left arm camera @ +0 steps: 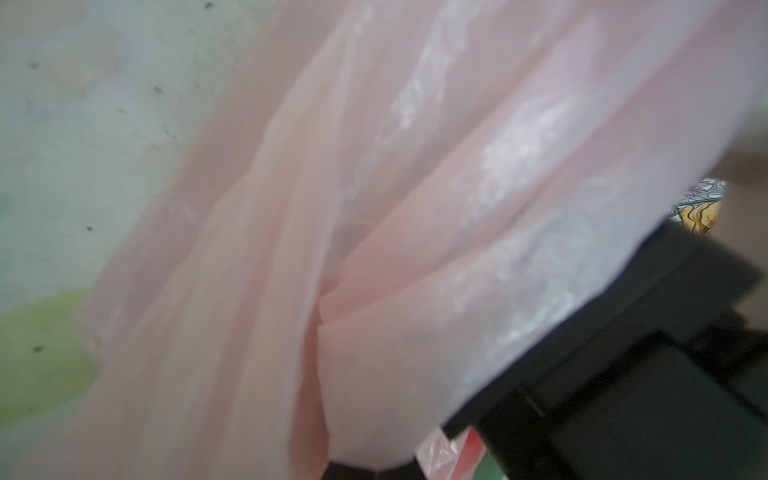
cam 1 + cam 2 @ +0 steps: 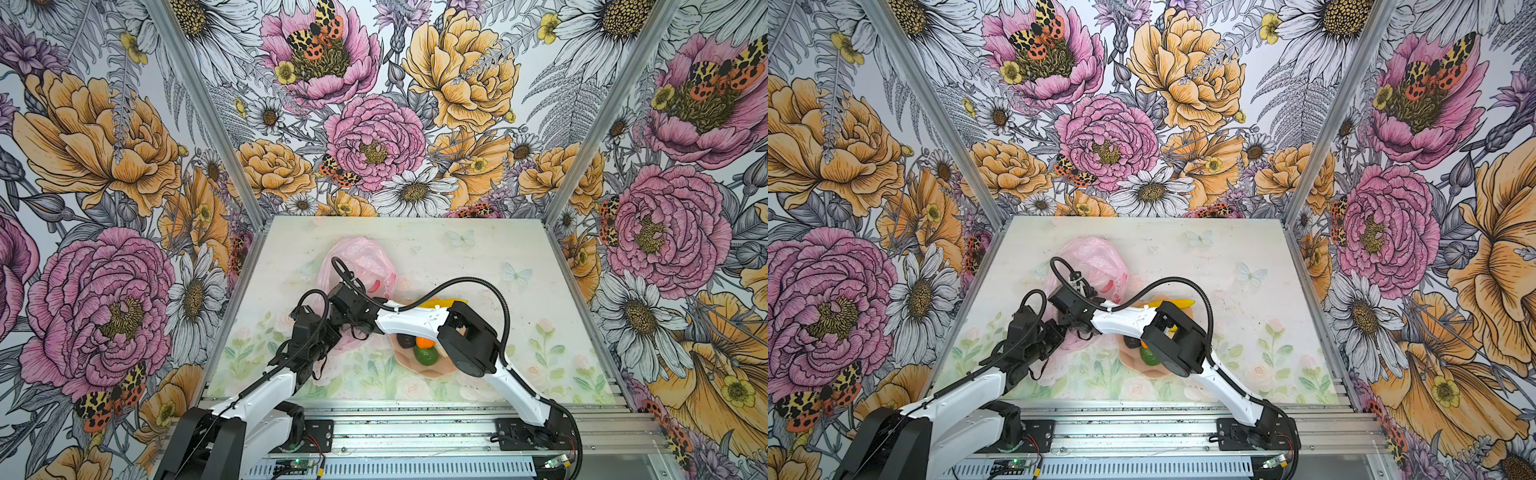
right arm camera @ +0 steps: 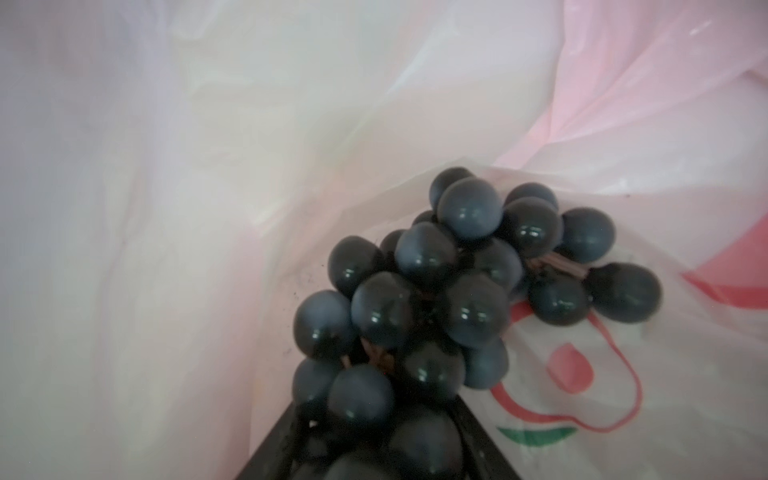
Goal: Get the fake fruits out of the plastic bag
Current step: 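Close the right gripper on the black grapes' stem and lift them, then carry the grapes with the right gripper out of the bag over the bowl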
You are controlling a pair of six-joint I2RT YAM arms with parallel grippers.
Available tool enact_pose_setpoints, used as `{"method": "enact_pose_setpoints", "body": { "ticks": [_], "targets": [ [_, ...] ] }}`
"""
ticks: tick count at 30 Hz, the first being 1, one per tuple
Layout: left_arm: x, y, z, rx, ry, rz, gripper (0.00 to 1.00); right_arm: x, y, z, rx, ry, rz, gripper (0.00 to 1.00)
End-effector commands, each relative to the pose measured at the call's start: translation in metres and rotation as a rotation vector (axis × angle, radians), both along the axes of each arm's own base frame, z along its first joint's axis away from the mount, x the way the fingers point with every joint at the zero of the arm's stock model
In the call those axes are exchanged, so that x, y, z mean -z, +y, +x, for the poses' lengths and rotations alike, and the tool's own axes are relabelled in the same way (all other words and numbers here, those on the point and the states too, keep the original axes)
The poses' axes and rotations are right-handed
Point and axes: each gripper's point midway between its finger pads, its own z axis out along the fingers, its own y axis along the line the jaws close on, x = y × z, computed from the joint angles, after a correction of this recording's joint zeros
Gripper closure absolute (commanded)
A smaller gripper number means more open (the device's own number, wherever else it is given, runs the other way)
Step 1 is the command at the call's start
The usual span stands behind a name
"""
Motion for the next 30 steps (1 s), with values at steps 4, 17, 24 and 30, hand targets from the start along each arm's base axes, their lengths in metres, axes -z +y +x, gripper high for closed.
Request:
{"method": "enact_pose_setpoints", "body": {
  "ticks": [4,17,24,30],
  "targets": [
    [-0.005,0.012,0.009,-0.009,-0.003,0.049,1.0,-0.054,0.011,0.006,-0.061,-0.093,0.057,0.63],
    [-0.009,0.024,0.017,-0.016,0.008,0.082,1.0,-0.1,-0.002,0.009,-0.084,-0.185,0.106,0.72],
    [-0.008,0.031,0.022,-0.018,0.033,0.117,1.0,-0.136,-0.013,0.006,-0.1,-0.224,0.149,0.72],
    [-0.012,0.034,0.034,-0.011,0.043,0.133,1.0,-0.156,-0.024,0.002,-0.11,-0.242,0.174,0.72]
  ]
}}
